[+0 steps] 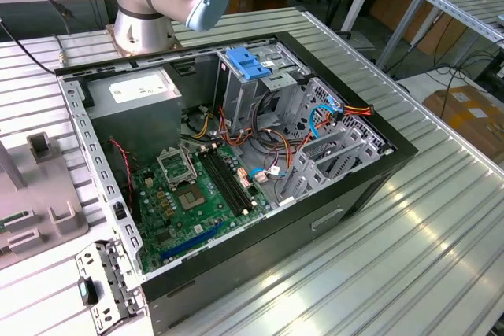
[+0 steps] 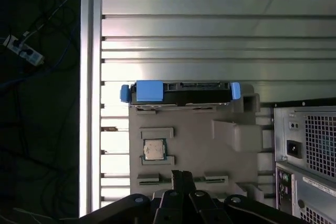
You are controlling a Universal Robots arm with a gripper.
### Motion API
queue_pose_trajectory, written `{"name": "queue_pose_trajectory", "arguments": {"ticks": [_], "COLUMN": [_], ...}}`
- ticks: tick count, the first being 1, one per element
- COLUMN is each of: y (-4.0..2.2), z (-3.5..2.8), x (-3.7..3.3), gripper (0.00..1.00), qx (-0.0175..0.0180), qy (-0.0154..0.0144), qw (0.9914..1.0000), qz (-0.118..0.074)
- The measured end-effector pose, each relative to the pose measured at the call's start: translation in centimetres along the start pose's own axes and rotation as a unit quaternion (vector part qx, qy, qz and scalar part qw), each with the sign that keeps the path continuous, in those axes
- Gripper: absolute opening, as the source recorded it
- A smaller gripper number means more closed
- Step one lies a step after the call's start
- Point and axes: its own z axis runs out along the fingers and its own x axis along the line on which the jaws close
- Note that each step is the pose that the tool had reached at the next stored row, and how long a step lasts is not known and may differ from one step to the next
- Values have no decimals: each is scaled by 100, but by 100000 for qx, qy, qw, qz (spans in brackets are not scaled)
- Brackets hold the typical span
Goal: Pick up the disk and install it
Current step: 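Pick up the disk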
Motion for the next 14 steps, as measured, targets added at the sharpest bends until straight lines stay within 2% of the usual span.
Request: {"name": "queue_pose_trajectory", "arguments": {"ticks": [14], "y": [0], "z": [0], "x": [0], "gripper": [11], "qx": [-74], "qy": [133], "qw": [99955], "qz": [-3011]}}
